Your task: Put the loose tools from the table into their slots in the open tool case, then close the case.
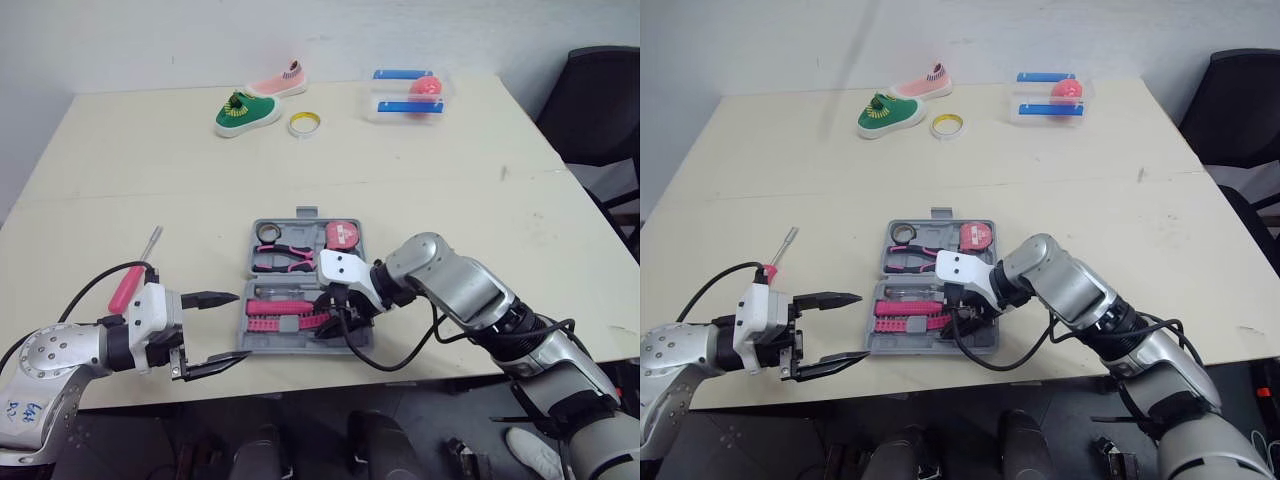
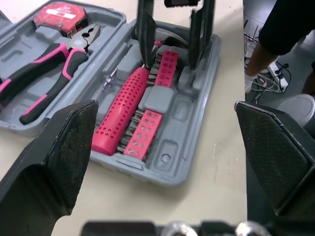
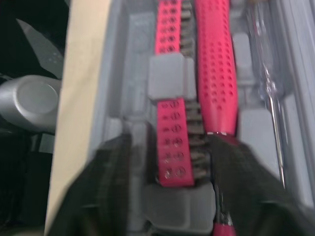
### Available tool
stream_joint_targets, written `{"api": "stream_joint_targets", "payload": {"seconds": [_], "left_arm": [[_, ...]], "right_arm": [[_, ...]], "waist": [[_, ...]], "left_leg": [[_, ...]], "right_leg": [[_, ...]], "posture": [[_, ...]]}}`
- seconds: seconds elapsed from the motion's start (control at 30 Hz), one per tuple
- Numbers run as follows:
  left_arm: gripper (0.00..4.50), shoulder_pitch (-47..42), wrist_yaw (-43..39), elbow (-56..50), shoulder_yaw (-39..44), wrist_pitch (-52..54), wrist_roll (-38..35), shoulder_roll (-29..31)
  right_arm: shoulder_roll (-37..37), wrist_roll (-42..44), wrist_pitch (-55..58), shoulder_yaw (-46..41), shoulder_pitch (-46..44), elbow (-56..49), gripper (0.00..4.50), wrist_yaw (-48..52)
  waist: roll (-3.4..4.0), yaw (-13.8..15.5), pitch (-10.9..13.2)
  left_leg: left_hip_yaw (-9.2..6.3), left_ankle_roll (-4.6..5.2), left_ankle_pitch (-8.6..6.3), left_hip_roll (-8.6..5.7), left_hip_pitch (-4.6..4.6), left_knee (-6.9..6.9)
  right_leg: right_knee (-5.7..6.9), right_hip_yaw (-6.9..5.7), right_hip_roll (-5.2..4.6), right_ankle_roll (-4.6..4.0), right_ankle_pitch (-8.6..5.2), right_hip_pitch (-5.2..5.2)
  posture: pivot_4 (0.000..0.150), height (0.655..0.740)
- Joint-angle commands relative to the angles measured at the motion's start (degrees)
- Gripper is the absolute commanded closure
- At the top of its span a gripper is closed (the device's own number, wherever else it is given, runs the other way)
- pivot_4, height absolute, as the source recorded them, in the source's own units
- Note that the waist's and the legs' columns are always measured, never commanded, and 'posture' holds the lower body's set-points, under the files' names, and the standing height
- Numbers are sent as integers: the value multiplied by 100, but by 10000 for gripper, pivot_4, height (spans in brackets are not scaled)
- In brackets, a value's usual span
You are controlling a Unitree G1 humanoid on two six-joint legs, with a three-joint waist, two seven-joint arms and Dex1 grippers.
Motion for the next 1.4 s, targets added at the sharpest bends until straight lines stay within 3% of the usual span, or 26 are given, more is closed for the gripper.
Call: {"api": "stream_joint_targets", "payload": {"seconds": [0.03,0.2,0.23,0.3,0.5,0.53,0.93,1.13,1.3,1.4], "left_arm": [[0,80,-45,-58,162,-118,-75,-28],[0,-18,13,-8,109,-228,-48,-120],[0,-58,45,-18,86,-207,-57,-138],[0,-117,91,-32,56,-165,-75,-168],[0,-211,84,-6,-5,-125,-118,-200],[0,-229,75,-2,-17,-120,-113,-196],[0,-231,112,-50,-22,-31,-87,-192],[0,-144,130,-44,71,-16,-70,-170],[0,-83,282,-58,171,-65,-45,-212],[0,140,462,169,717,-270,-8,-283]], "right_arm": [[-222,610,-268,-624,-81,-229,2844,584],[59,845,-1543,-1365,374,279,2844,559],[161,994,-1850,-1551,553,404,5085,684],[249,1080,-2152,-1694,757,585,10712,796],[619,351,-3870,-1466,1188,1459,42283,553],[689,188,-4333,-1424,1255,1634,44861,527],[837,-786,-5820,-990,1506,2776,44861,381],[693,-1371,-5705,-679,1468,2695,44861,192],[715,-914,-5570,-936,1534,2171,44861,224],[543,538,-5886,-1886,1711,1775,44861,906]], "waist": [[0,10,0],[-7,15,-4],[-7,15,-4],[-7,10,-4],[-7,0,-4],[-7,2,-4],[-9,-2,-5],[-13,-6,-8],[-16,-3,-11],[-14,6,-7]], "left_leg": [[-1,2,-1,0,-2,1],[-4,2,-1,1,-2,4],[-5,1,-1,1,-2,4],[-4,0,0,0,-2,4],[-2,2,3,-1,-1,5],[-3,0,5,-1,-1,5],[-3,5,12,-9,14,6],[-11,-9,-2,2,83,-2],[-17,-22,-7,8,83,-2],[-19,-16,-4,9,77,-4]], "right_leg": [[-3,-1,-1,0,0,1],[-2,-6,-1,1,1,3],[-2,-8,1,1,1,4],[-1,-8,3,1,1,4],[4,-6,4,4,2,4],[4,-8,5,4,2,4],[9,-3,1,6,3,18],[-8,-2,0,0,0,89],[-6,34,0,-4,-3,90],[-9,33,2,-7,-4,87]], "posture": [[1500,7400],[1500,7400],[1500,7400],[1500,7400],[1500,7400],[1500,7400],[1500,7400],[1500,7400],[1500,7400],[1500,7400]]}}
